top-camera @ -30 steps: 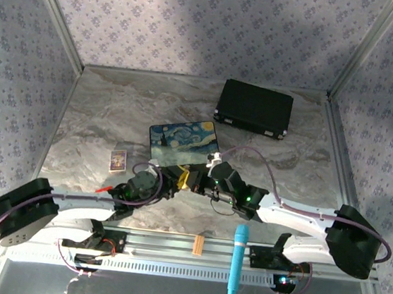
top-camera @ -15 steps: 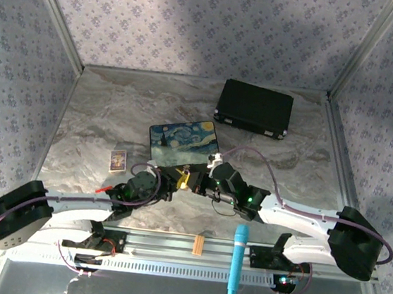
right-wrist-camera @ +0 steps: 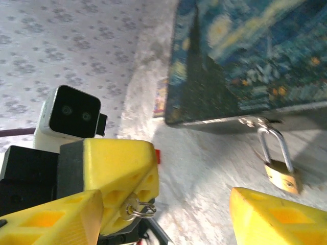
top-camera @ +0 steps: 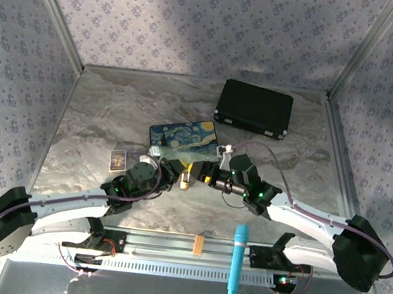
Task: Unlock a padlock with a key
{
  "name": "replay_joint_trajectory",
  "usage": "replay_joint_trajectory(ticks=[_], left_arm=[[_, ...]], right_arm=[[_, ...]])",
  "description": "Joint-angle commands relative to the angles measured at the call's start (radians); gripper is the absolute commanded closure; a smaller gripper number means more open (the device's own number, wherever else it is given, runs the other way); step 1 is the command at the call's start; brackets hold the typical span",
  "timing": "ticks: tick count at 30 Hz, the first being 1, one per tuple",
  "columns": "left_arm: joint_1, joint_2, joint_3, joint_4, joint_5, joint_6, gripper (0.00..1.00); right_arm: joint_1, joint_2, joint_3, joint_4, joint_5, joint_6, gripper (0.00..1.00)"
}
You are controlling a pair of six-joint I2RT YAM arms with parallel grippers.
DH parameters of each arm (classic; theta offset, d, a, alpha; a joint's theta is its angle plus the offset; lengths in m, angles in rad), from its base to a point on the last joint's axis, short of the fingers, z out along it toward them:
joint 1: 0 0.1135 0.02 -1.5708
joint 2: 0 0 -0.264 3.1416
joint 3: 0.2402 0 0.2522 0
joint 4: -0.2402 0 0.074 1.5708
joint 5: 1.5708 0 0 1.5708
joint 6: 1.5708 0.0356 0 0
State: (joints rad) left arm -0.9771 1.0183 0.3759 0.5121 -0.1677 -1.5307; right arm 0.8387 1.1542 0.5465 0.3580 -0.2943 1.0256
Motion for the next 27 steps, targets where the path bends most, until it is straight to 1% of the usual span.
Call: replay_joint_trajectory(ticks=[1,2,5,6,8,12,17,20,24,27], left_arm=[[0.017,-0.043,0.024,0.023,0.029,0.167,1.0],[0.023,-0.051,0.028,0.03,0.039,0.178,1.0],[0.026,-0.051,0.026,0.08,0.062,0.183,1.0],[0.025,-0.045,0.022,0.109,0.067,0.175,1.0],[0.025,-0.034,0.014,0.137,0.07,0.162,1.0],[0.025,-0.038,-0.001,0.176,0.066,0.146,1.0],[0.024,-0.06,0.006,0.154,0.063,0.149,1.0],[0.025,-0.049,0.008,0.165,0.075,0.137,1.0],[0.023,-0.048,0.006,0.18,0.08,0.126,1.0],[0.023,-0.061,0.008,0.167,0.077,0.13,1.0]], right_arm=[[-0.022,0.007,0.001,0.159,-0.185,-0.025,0.35],[-0.02,0.016,-0.004,0.204,-0.2,-0.018,0.37],[-0.014,0.043,-0.014,0.317,-0.234,0.007,0.49],[-0.013,0.053,-0.014,0.345,-0.242,0.013,0.54],[-0.004,0.064,-0.011,0.371,-0.247,0.016,0.59],[0.004,0.073,-0.007,0.359,-0.243,0.011,0.65],[0.0,0.083,-0.008,0.368,-0.237,0.013,0.7],[-0.001,0.095,0.005,0.372,-0.237,0.011,0.75],[0.001,0.117,0.015,0.393,-0.235,0.013,0.78],[-0.008,0.118,0.011,0.403,-0.231,0.012,0.86]])
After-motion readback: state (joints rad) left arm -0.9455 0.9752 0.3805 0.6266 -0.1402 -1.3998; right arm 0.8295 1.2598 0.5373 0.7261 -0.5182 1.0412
